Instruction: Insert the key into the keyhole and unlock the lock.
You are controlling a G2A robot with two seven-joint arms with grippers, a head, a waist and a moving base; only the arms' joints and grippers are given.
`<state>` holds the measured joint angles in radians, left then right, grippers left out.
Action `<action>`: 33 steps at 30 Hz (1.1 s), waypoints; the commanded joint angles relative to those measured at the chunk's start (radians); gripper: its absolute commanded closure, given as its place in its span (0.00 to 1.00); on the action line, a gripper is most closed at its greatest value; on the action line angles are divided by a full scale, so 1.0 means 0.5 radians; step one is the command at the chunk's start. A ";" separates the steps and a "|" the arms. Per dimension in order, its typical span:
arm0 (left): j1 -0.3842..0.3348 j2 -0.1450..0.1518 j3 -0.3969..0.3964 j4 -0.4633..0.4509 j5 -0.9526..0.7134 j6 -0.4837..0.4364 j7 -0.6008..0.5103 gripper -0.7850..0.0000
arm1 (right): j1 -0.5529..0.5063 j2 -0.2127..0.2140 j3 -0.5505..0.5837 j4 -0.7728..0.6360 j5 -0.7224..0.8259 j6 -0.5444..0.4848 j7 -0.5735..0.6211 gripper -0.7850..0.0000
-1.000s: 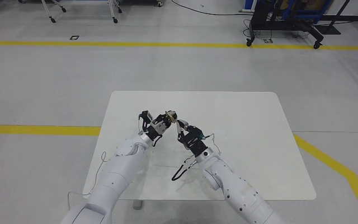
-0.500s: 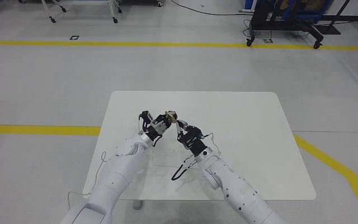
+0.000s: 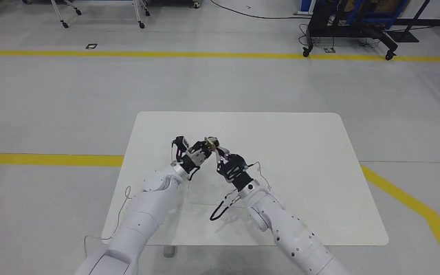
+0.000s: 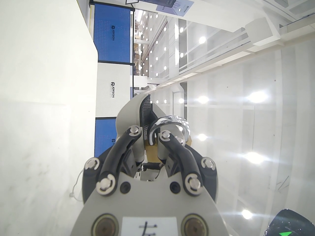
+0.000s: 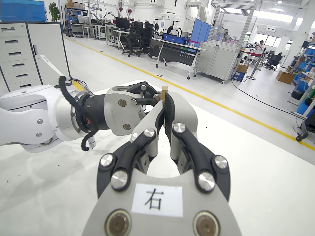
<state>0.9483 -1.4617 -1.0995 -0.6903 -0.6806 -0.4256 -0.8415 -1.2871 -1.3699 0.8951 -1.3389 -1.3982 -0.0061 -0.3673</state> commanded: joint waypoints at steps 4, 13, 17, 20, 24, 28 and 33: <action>0.003 0.000 -0.010 -0.001 -0.003 -0.014 -0.020 1.00 | 0.031 -0.011 0.011 0.043 0.064 -0.058 0.013 0.92; 0.004 0.001 -0.017 -0.003 0.073 -0.096 0.019 1.00 | -0.001 -0.009 0.057 0.008 0.107 -0.103 -0.028 0.00; 0.003 0.004 -0.012 -0.006 0.162 -0.159 0.080 1.00 | -0.001 -0.009 0.057 0.008 0.107 -0.103 -0.028 0.00; 0.003 0.006 -0.003 -0.006 0.251 -0.210 0.145 1.00 | -0.001 -0.009 0.057 0.008 0.107 -0.103 -0.028 0.00; 0.013 0.007 -0.005 -0.023 0.315 -0.290 0.220 1.00 | -0.001 -0.009 0.057 0.008 0.107 -0.103 -0.028 0.00; 0.025 0.011 -0.019 -0.041 0.343 -0.349 0.256 1.00 | -0.077 0.003 0.170 -0.077 0.481 -0.382 -0.067 0.00; 0.022 0.013 -0.017 -0.055 0.407 -0.387 0.284 1.00 | -0.178 0.038 0.348 -0.130 0.985 -0.825 0.087 0.00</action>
<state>0.9596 -1.4549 -1.1093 -0.7168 -0.4866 -0.6133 -0.7045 -1.3674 -1.3537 1.0545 -1.4024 -0.9933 -0.3556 -0.3650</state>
